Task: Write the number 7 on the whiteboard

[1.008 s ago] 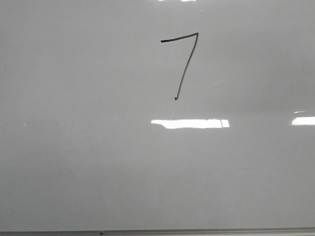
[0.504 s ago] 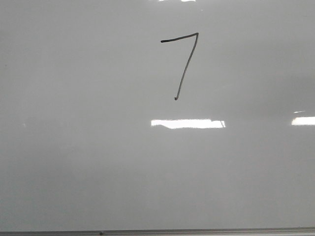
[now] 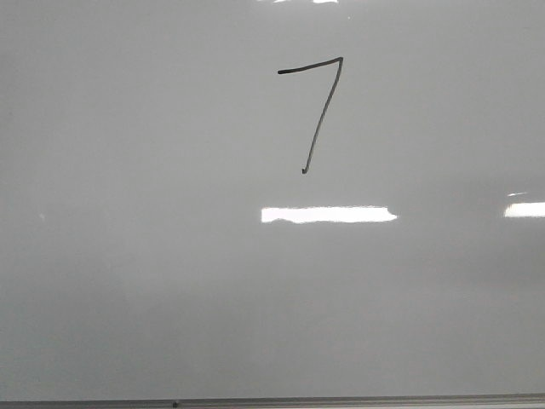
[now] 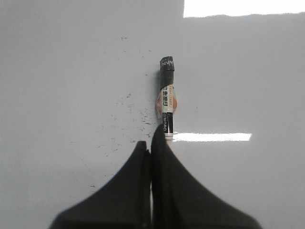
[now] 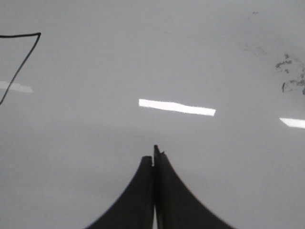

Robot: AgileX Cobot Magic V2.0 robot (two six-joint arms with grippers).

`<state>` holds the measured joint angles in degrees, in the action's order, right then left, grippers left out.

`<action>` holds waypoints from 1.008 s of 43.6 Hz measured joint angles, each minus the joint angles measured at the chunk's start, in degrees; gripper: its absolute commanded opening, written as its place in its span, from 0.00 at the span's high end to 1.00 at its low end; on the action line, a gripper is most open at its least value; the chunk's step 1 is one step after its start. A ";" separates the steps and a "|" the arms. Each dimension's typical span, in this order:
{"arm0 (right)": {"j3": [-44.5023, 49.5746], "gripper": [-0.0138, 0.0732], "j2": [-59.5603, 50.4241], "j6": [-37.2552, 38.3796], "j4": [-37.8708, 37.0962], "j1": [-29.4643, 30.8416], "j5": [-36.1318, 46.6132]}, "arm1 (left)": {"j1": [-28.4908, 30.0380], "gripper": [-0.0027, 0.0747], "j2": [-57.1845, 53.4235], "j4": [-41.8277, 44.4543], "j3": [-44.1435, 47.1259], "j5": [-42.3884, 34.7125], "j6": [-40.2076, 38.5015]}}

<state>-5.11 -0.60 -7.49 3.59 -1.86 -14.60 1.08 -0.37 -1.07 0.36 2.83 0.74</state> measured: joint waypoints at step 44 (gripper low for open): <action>6.64 0.98 0.00 4.99 -0.34 0.27 12.08 | 0.00 0.99 0.00 0.00 0.00 0.00 0.00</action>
<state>1.54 -0.60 -2.49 3.25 -1.59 -2.51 1.08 -0.37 -1.07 0.36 2.83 0.74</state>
